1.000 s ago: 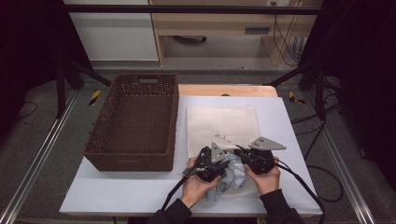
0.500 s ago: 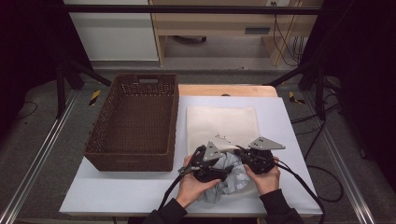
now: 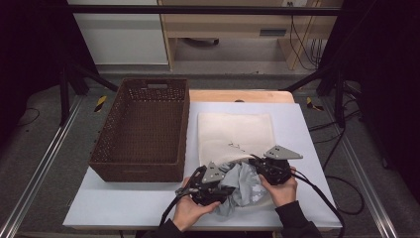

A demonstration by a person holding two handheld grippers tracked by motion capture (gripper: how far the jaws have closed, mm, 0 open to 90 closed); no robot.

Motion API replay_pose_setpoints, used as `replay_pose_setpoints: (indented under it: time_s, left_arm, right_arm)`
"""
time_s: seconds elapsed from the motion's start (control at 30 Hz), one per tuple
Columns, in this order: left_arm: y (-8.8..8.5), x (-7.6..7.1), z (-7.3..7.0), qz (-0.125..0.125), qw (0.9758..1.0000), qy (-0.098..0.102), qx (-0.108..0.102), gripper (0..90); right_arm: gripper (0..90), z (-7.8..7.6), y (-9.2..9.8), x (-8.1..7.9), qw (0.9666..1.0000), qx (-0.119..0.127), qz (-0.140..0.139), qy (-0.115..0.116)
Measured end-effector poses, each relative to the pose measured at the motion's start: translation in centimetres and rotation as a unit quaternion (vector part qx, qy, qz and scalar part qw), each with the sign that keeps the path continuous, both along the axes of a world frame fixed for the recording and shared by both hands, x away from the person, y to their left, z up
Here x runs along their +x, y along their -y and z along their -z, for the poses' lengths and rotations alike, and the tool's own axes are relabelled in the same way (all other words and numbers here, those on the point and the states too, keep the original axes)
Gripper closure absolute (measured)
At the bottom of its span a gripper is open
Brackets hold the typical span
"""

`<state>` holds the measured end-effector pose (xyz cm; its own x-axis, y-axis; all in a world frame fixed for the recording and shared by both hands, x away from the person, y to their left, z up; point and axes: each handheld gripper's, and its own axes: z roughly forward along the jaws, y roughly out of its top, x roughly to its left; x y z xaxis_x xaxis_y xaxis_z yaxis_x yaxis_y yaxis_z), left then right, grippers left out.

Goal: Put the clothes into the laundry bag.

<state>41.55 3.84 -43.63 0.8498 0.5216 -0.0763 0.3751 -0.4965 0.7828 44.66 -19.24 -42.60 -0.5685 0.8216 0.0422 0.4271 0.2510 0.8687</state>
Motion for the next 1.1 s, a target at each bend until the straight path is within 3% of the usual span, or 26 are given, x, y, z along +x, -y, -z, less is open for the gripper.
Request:
replay_pose_setpoints:
  time_s: [0.1, 0.23, 0.4, 0.67, 0.77, 0.9, 1.1]
  left_arm:
    - [0.5, 0.5, 0.5, -0.008, 0.9998, -0.005, -0.016, 68.6]
    - [1.1, 0.8, 0.2, -0.02, 0.9994, 0.005, -0.029, 74.8]
    - [2.4, 1.7, -0.2, -0.034, 0.9989, 0.027, -0.017, 76.1]
    - [3.1, 3.9, 0.3, -0.063, 0.9976, 0.027, -0.006, 74.9]
    - [3.3, 4.5, 0.9, -0.076, 0.9966, 0.031, 0.004, 71.8]
    - [2.9, 4.5, 1.0, -0.072, 0.9969, 0.033, -0.002, 65.1]
    - [1.6, 2.9, -0.3, -0.048, 0.998, 0.037, -0.021, 41.4]
  right_arm:
    - [86.3, 0.0, 0.0, 0.0, 1.0, 0.001, -0.002, -0.001]
    - [86.3, -0.1, 0.0, 0.0, 1.0, 0.003, -0.004, 0.0]
    - [86.3, -0.3, 0.1, -0.2, 0.9999, 0.012, -0.006, 0.007]
    - [86.2, -0.4, 0.1, -0.3, 0.9998, 0.014, -0.009, 0.01]
    - [86.2, -0.5, 0.2, -0.4, 0.9997, 0.018, -0.01, 0.011]
    - [86.2, -0.4, 0.2, -0.3, 0.9998, 0.013, -0.009, 0.007]
    - [86.2, -0.3, 0.1, -0.3, 0.9999, 0.008, -0.009, 0.005]
